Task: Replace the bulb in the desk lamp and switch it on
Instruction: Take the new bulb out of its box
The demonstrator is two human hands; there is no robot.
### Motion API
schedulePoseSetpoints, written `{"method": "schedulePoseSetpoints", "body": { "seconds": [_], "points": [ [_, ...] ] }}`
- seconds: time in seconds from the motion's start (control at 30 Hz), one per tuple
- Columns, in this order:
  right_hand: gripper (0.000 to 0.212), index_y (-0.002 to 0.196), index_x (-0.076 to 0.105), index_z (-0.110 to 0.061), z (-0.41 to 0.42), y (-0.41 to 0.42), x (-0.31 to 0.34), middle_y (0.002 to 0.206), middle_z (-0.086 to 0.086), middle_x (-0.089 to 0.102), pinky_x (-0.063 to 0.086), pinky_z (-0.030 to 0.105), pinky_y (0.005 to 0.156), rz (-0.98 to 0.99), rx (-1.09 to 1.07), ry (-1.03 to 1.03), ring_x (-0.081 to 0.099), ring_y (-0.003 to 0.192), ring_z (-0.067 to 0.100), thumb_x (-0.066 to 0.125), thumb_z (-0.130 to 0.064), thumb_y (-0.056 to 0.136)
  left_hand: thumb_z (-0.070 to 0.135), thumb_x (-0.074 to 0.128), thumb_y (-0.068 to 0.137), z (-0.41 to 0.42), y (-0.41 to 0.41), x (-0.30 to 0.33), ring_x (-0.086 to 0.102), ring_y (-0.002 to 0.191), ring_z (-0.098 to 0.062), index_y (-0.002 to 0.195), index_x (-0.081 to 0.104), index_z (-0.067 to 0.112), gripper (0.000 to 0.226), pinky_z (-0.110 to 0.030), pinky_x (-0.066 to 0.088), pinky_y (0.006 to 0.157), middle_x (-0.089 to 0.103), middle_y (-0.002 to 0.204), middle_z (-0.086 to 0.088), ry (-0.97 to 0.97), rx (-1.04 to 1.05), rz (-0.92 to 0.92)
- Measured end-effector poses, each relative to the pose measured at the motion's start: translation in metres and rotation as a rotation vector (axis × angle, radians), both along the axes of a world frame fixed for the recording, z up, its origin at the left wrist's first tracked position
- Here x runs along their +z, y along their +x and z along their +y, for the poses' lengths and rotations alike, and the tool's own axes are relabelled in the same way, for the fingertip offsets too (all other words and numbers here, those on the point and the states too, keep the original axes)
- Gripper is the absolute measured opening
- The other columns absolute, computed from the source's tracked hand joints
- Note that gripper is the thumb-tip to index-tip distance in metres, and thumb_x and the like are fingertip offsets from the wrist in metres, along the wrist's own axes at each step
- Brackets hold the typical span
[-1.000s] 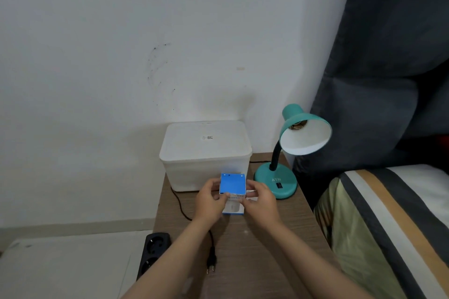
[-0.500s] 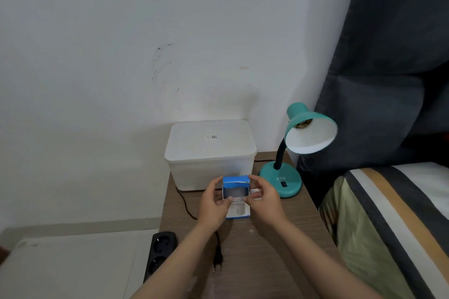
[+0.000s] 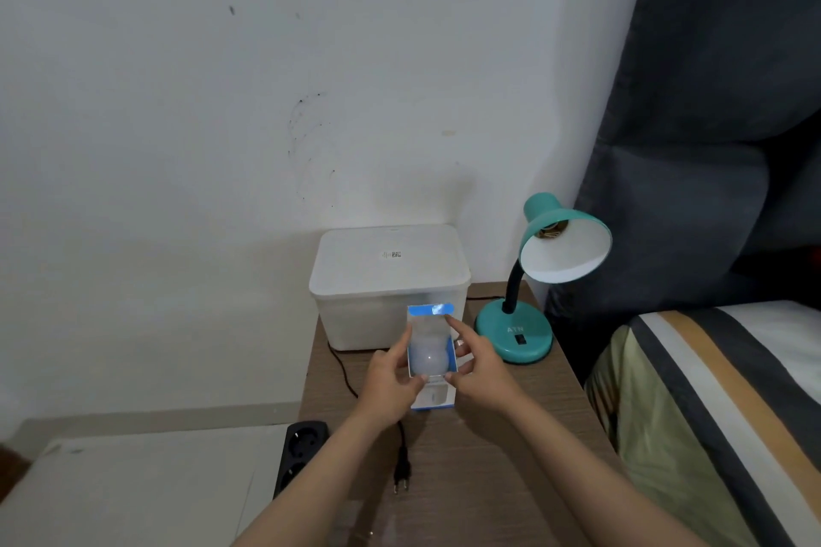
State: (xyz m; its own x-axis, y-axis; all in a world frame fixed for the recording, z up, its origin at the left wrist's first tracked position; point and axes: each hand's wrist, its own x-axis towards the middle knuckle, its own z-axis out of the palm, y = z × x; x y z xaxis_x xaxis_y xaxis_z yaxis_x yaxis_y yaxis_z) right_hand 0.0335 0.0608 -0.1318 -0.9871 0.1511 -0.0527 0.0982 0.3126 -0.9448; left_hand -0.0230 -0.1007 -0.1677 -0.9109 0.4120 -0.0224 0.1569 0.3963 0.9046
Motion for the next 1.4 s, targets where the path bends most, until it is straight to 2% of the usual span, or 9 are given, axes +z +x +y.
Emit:
{"method": "schedulePoseSetpoints", "body": {
  "seconds": [0.17, 0.27, 0.33, 0.43, 0.5, 0.83, 1.1, 1.27, 1.4],
  "points": [
    [0.072, 0.139, 0.038, -0.030, 0.014, -0.011, 0.001, 0.100, 0.000, 0.046, 0.047, 0.017, 0.065, -0.104, 0.079, 0.188, 0.052, 0.074, 0.008, 0.069, -0.009, 0.077, 0.017, 0.072, 0.079, -0.005, -0.010, 0.017, 0.057, 0.111, -0.017, 0.145, 0.017, 0.032, 0.087, -0.031, 0.056, 0.085, 0.049, 0.134, -0.008, -0.047, -0.124, -0.129],
    [0.057, 0.131, 0.048, -0.024, 0.013, -0.013, 0.001, 0.097, -0.002, 0.051, 0.046, 0.015, 0.065, -0.005, 0.005, 0.294, 0.053, 0.074, 0.006, 0.069, -0.014, 0.079, 0.013, 0.067, 0.083, -0.006, -0.013, 0.030, 0.057, 0.100, -0.013, 0.146, 0.014, 0.030, 0.084, -0.016, 0.053, 0.058, 0.048, 0.132, -0.007, -0.076, -0.178, -0.204],
    [0.045, 0.123, 0.055, -0.023, 0.011, -0.014, 0.001, 0.099, -0.003, 0.055, 0.047, 0.013, 0.064, 0.087, -0.018, 0.350, 0.052, 0.071, 0.005, 0.068, -0.015, 0.080, 0.010, 0.066, 0.085, -0.006, -0.015, 0.031, 0.057, 0.086, -0.007, 0.146, 0.015, 0.029, 0.082, -0.011, 0.049, 0.052, 0.051, 0.125, -0.005, -0.058, -0.188, -0.221],
    [0.040, 0.118, 0.059, -0.021, 0.010, -0.020, 0.002, 0.110, -0.003, 0.062, 0.044, 0.010, 0.070, 0.112, 0.032, 0.450, 0.054, 0.082, 0.001, 0.070, -0.021, 0.079, 0.010, 0.067, 0.084, -0.009, -0.016, 0.030, 0.057, 0.062, -0.001, 0.146, 0.018, 0.028, 0.081, -0.011, 0.046, 0.050, 0.054, 0.095, -0.006, -0.051, -0.198, -0.245],
    [0.044, 0.119, 0.059, -0.019, 0.009, -0.026, 0.002, 0.117, -0.002, 0.062, 0.045, 0.016, 0.080, 0.079, 0.089, 0.550, 0.055, 0.098, 0.006, 0.072, -0.028, 0.078, 0.013, 0.069, 0.083, -0.012, -0.017, 0.028, 0.056, 0.054, 0.001, 0.146, 0.017, 0.030, 0.083, -0.011, 0.044, 0.049, 0.052, 0.085, -0.010, -0.051, -0.207, -0.270],
    [0.054, 0.109, 0.062, -0.018, 0.006, -0.041, 0.002, 0.107, -0.003, 0.065, 0.053, 0.032, 0.080, 0.068, 0.111, 0.708, 0.059, 0.095, 0.013, 0.080, -0.039, 0.063, 0.025, 0.074, 0.078, -0.014, -0.019, 0.019, 0.053, 0.061, -0.005, 0.143, 0.020, 0.043, 0.086, -0.019, 0.045, 0.053, 0.052, 0.085, -0.009, 0.004, -0.173, -0.320],
    [0.048, 0.103, 0.062, -0.024, 0.014, -0.027, 0.010, 0.099, -0.011, 0.060, 0.048, 0.022, 0.072, 0.209, -0.032, 0.536, 0.054, 0.086, 0.005, 0.080, -0.041, 0.061, 0.026, 0.071, 0.080, -0.012, -0.018, 0.019, 0.054, 0.070, -0.012, 0.143, 0.017, 0.044, 0.084, -0.021, 0.046, 0.056, 0.057, 0.087, -0.008, -0.035, -0.160, -0.291],
    [0.039, 0.100, 0.061, -0.028, 0.018, -0.024, 0.022, 0.104, -0.005, 0.056, 0.051, 0.019, 0.078, 0.288, -0.163, 0.123, 0.058, 0.094, 0.007, 0.080, -0.022, 0.067, 0.023, 0.072, 0.080, -0.011, -0.018, 0.018, 0.053, 0.062, -0.009, 0.143, 0.019, 0.044, 0.085, -0.025, 0.045, 0.055, 0.057, 0.087, -0.009, -0.037, -0.135, -0.299],
    [0.033, 0.101, 0.064, -0.036, 0.016, -0.022, 0.031, 0.115, 0.005, 0.053, 0.050, 0.015, 0.079, 0.306, -0.182, -0.130, 0.058, 0.099, 0.013, 0.062, -0.009, 0.082, 0.025, 0.072, 0.080, -0.010, -0.016, 0.022, 0.054, 0.065, -0.010, 0.142, 0.019, 0.045, 0.084, -0.025, 0.046, 0.057, 0.056, 0.092, -0.010, -0.062, -0.125, -0.307]
  ]
}}
